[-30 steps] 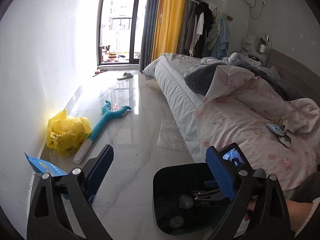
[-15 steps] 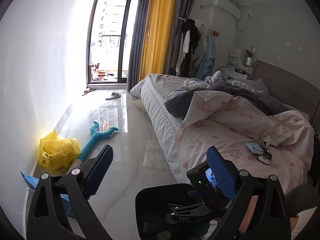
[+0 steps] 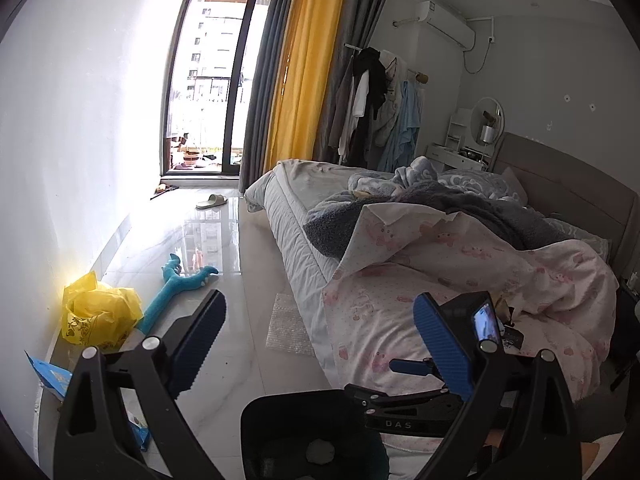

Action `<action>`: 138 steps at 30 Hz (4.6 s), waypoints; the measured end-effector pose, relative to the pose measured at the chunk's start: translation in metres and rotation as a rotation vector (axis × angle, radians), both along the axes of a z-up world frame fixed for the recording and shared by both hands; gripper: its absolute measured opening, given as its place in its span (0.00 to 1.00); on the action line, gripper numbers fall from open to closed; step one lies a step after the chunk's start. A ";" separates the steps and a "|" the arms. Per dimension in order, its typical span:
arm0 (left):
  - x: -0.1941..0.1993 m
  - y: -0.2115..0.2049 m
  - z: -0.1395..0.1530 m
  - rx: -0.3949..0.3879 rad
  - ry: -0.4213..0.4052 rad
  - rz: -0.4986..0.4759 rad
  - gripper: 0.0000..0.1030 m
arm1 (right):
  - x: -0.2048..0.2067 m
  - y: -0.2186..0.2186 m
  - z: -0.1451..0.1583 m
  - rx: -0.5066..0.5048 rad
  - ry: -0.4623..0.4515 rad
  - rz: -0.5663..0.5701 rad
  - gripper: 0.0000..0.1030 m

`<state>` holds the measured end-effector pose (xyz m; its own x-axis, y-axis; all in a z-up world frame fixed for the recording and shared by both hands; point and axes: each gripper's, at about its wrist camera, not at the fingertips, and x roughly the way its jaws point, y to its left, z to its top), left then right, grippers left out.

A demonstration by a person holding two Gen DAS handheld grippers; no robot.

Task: Collect trash
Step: 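Move both grippers over the duvet toward the two tissue packs, then grasp the black Face tissue pack with the right gripper while the left grasps the blue tissue pack, then carry both tissue packs in both grippers over the teal bin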

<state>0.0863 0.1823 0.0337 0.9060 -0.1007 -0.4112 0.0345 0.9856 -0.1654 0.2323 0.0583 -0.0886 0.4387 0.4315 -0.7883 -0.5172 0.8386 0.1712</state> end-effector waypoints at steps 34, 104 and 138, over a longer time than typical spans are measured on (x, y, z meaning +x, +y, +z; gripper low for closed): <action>0.064 -0.113 -0.025 0.000 0.096 -0.193 0.94 | 0.001 -0.164 0.032 -0.051 -0.214 -0.098 0.97; 0.167 -0.284 -0.133 0.024 0.358 -0.403 0.89 | 0.004 -0.307 -0.001 -0.049 -0.087 -0.111 0.71; 0.122 -0.279 -0.127 0.195 0.337 -0.453 0.54 | -0.010 -0.347 0.027 0.162 -0.110 -0.323 0.71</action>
<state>0.2079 -0.0965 -0.0937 0.6067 -0.3400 -0.7185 0.4354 0.8984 -0.0575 0.2220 -0.2891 -0.0619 0.6506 0.3727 -0.6617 -0.2532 0.9279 0.2736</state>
